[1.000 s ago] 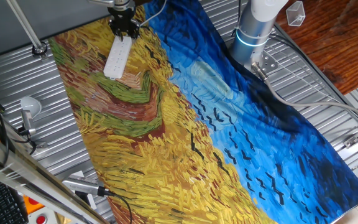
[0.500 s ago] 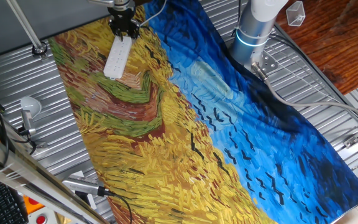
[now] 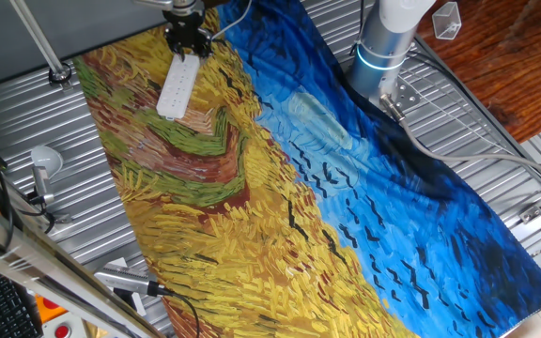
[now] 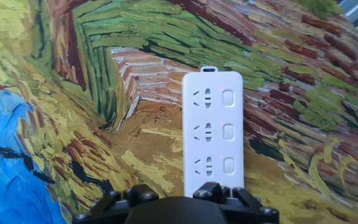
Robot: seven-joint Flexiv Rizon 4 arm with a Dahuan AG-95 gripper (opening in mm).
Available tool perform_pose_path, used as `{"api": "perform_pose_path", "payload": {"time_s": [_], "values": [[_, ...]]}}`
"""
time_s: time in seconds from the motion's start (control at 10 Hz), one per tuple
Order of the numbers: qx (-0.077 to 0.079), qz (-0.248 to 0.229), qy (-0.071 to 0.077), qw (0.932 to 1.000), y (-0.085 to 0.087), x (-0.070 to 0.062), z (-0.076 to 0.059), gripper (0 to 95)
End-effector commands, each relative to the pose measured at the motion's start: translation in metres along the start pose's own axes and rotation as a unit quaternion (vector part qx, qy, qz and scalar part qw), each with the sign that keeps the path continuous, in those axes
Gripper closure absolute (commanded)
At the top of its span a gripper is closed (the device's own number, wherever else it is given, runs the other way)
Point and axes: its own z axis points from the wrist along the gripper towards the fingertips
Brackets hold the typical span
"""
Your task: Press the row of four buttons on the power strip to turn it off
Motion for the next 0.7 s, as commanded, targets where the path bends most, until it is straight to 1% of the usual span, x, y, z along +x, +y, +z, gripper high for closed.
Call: {"api": "perform_pose_path", "payload": {"time_s": [0.1,0.4,0.7], "values": [[-0.003,0.002,-0.002,1.0,-0.001,0.0,-0.001,38.0],[-0.003,0.003,-0.002,1.0,-0.002,0.001,0.0,38.0],[-0.005,-0.015,-0.005,0.9999,-0.015,0.015,0.016,38.0]]}}
